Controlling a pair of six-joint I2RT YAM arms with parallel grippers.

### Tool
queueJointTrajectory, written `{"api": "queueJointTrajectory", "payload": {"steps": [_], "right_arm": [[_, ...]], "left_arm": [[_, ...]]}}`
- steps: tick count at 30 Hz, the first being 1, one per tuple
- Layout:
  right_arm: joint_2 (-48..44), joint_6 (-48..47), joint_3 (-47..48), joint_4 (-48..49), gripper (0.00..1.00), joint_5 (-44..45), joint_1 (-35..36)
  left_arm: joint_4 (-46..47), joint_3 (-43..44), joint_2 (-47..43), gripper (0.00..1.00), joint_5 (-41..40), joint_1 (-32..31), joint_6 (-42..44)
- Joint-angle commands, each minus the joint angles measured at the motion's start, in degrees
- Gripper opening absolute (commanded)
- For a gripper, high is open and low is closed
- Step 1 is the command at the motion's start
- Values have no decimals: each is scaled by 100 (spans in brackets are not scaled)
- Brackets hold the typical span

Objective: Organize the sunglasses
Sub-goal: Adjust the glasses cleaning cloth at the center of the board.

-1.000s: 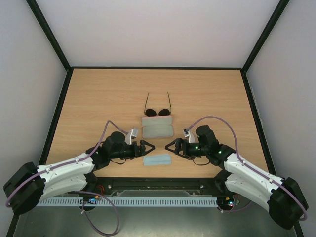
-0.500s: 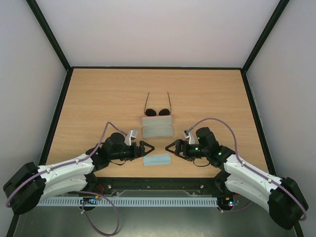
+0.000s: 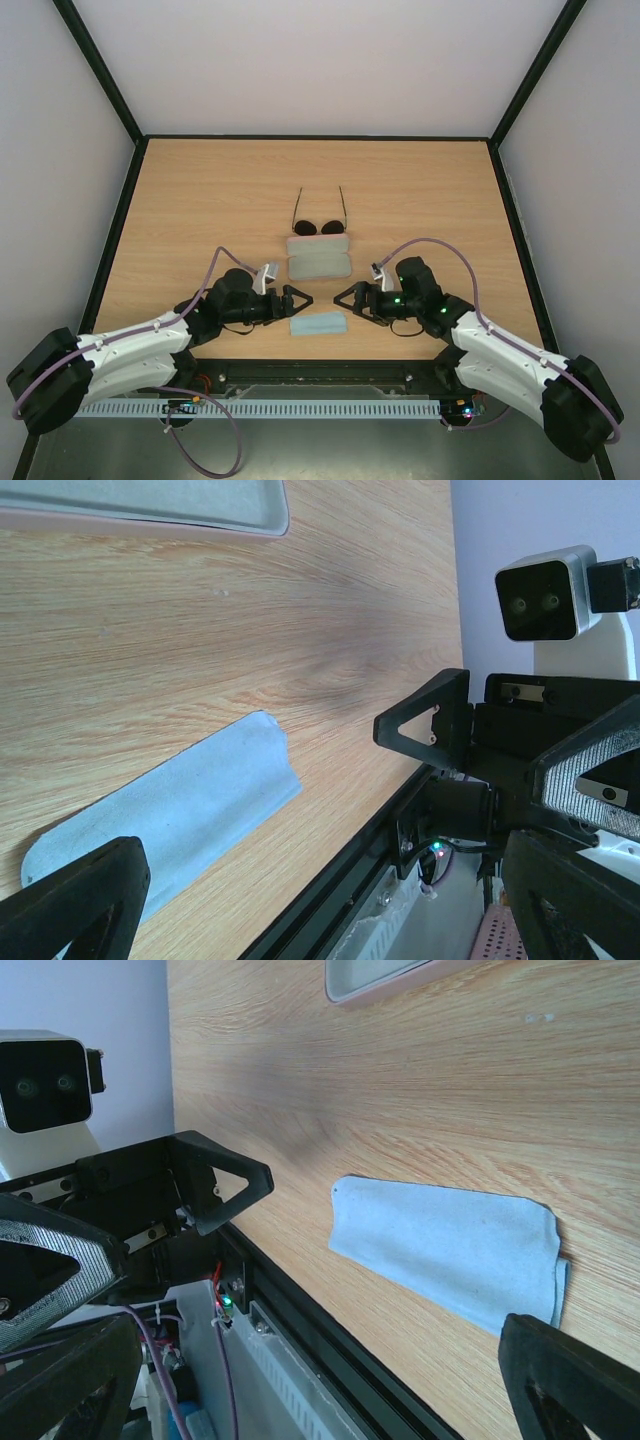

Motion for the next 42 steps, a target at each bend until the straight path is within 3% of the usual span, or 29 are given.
{"api": "queueJointTrajectory", "payload": {"steps": [1,20,28,33,37,42], "right_arm": [[68,22,-32,119,98,-157,-27],[452,209,-119,656,99,-475,-27],[799,649,-399,1594,100,-859,-27],[1016,808,-517,1981,86,-947,-27],[976,806,-552,1966,77,-944,-27],[862,798,-569,1907,55,-896,-28]], "left_arm": [[136,-18,22,99,2,25,-2],[961,-223,531,99,85,-22,-213],[1722,-220,1084,99,108,-245,-450],[2544,-384,1477,99,-104,-554,-685],[1931,-291,1344,99,-599,-731,-656],[825,-234,557,99,-1056,-780,-590]]}}
